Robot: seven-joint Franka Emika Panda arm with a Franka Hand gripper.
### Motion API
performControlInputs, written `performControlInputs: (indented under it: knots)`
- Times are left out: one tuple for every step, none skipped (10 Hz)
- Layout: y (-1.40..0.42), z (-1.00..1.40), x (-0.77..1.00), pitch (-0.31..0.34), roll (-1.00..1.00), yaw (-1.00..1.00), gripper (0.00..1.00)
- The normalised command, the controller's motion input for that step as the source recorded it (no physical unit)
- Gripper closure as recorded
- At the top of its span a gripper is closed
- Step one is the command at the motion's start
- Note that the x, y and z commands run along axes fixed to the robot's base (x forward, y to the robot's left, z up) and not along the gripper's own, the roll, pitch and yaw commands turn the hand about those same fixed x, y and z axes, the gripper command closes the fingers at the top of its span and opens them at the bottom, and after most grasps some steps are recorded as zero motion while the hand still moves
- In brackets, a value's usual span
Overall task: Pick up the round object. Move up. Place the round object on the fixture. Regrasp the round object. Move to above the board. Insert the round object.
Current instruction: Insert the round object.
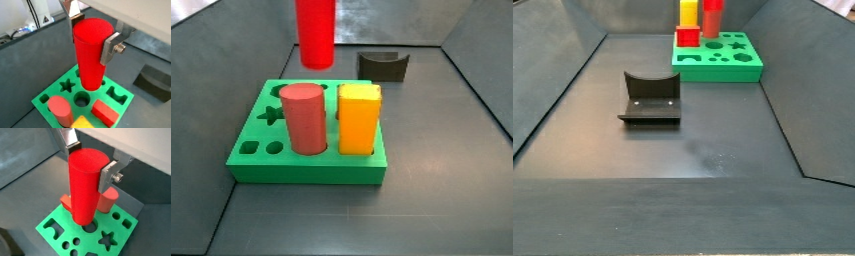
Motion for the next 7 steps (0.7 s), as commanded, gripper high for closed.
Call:
performControlInputs:
  knots:
    - [0.0, -0.61, -0.04, -0.044, -0.19, -0.15, 1.0]
    - [0.0, -0.57, -0.02, -0.053, -0.21, -0.14, 1.0]
    - [0.0, -0.52, 0.0, -0.043, -0.21, -0.14, 1.0]
    - [0.02, -0.49, 0.0, -0.029, -0.21, -0.14, 1.0]
    - [0.02, -0.45, 0.0, -0.027, -0.17, -0.12, 1.0]
    - [0.02, -0.39, -0.12, -0.04, -0.15, -0.09, 1.0]
    - [0.0, -0.35, -0.2, -0.05, -0.15, -0.09, 1.0]
